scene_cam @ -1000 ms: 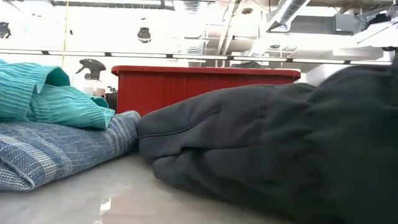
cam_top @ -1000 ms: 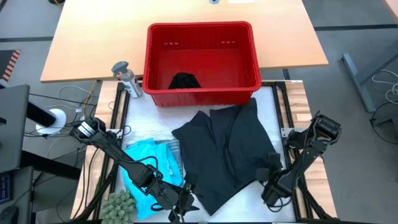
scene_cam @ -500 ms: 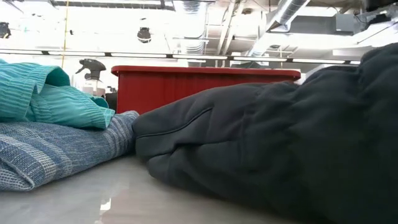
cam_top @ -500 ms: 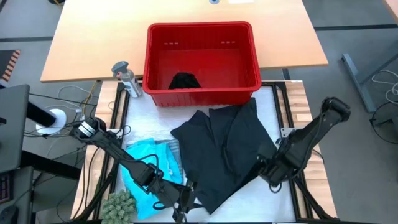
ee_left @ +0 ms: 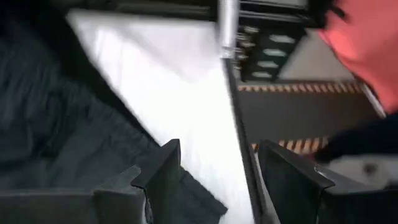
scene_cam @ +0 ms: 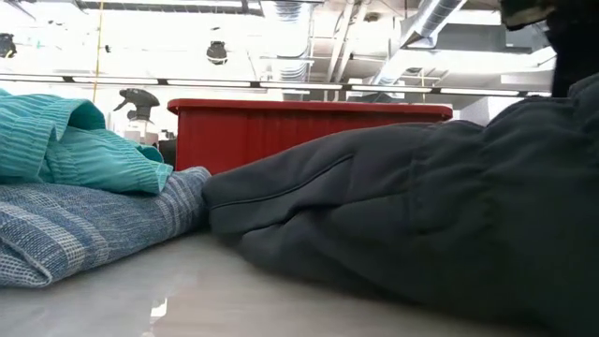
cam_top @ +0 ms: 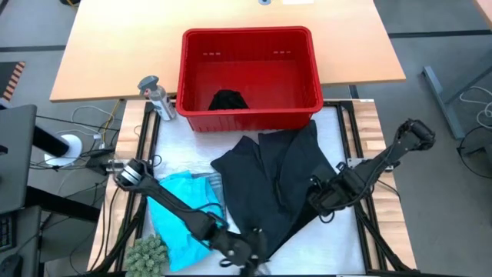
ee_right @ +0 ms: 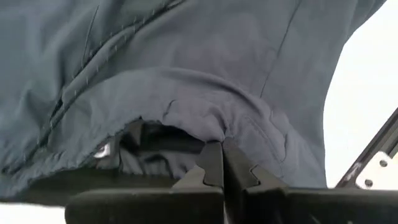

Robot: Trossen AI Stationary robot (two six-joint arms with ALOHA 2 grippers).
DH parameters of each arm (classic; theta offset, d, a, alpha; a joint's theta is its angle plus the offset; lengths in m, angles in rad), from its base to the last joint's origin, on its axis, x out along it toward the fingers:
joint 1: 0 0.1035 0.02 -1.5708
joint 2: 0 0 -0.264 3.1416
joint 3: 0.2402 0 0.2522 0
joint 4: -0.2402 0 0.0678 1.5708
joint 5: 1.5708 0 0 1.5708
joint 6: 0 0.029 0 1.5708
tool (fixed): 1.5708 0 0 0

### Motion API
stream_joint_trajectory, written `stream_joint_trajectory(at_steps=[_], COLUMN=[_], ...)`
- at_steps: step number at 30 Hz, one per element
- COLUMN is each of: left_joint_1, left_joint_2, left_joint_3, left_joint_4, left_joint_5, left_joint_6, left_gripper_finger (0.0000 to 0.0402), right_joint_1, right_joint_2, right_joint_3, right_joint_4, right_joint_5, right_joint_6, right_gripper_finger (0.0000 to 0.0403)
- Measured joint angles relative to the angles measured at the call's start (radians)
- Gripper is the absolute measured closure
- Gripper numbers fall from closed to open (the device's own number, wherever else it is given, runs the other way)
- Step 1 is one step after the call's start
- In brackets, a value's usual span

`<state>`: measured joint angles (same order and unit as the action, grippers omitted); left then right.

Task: Fold Laundry from Bin
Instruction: Fold the black shorts from the red organizer bin

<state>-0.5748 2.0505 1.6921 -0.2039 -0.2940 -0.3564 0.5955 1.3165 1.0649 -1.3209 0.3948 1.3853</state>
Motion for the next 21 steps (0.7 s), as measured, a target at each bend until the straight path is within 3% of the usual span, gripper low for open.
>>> stream_joint_trajectory(at_steps=[7, 12, 16, 21], left_joint_1=[-0.003, -0.010, -0.011, -0.008], left_joint_2=[0.225, 0.435, 0.427, 0.416], left_joint_3=[0.340, 0.667, 0.567, 0.603], left_joint_4=[-0.139, -0.320, -0.272, -0.480], left_joint_5=[-0.089, -0.069, -0.038, -0.024], left_joint_6=[-0.479, -0.610, -0.729, -0.807], left_gripper_finger=[0.0211, 0.0234, 0.0257, 0.0292], right_joint_1=[-0.047, -0.071, -0.076, -0.071], right_joint_2=[0.012, 0.012, 0.011, 0.011], right_joint_3=[-0.001, -0.001, -0.002, -0.003], right_joint_4=[0.017, 0.013, 0.023, 0.039], right_joint_5=[0.074, 0.103, 0.135, 0.151], right_joint_6=[-0.075, -0.183, -0.241, -0.291], right_gripper_finger=[0.0389, 0.0389, 0.0389, 0.0389])
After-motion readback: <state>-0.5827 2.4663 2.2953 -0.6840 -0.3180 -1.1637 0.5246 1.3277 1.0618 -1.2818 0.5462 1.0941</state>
